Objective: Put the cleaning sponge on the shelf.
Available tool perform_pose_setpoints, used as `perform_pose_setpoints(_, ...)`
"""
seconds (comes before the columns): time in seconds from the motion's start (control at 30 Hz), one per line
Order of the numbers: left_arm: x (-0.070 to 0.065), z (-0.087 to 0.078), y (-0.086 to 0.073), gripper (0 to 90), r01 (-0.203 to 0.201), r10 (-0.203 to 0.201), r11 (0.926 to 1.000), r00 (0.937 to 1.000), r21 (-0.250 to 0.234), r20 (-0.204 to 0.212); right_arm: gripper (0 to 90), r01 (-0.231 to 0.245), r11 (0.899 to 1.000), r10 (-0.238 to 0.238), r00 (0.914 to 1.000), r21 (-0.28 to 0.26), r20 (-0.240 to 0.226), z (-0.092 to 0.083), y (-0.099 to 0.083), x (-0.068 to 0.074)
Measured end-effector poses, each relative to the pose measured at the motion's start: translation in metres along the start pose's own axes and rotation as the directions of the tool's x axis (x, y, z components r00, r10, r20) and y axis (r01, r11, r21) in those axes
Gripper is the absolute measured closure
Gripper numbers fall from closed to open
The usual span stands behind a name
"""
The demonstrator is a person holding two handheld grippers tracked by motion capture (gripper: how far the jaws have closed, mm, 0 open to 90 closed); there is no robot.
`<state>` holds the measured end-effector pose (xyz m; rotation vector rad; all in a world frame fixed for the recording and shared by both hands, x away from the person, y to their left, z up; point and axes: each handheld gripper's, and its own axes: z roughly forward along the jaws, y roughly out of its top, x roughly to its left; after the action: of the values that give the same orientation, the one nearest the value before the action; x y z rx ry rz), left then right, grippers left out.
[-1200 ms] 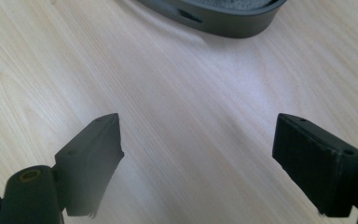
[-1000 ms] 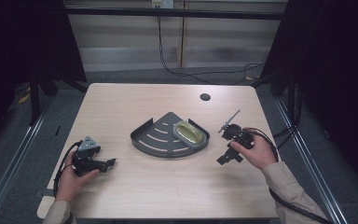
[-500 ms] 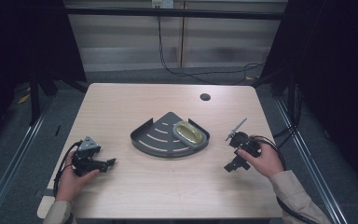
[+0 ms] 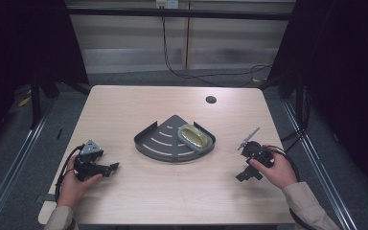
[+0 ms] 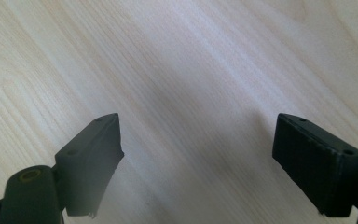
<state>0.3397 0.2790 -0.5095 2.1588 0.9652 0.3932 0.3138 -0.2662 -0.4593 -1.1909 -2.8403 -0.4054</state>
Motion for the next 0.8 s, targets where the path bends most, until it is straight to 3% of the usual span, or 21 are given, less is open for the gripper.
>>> perform_pose_setpoints(0.53,0.0,0.0,0.0,14.7,-0.001,0.001,1.0,1.0,0.0,0.0,15.5,-0.014,0.998,0.015,0.9998,-0.061,0.017,0.01,-0.027,-0.007)
perform_pose_setpoints(0.8,0.0,0.0,0.0,14.7,-0.001,0.001,1.0,1.0,0.001,0.0,14.2,0.001,0.994,0.001,0.9997,-0.112,0.022,0.011,-0.036,-0.007)
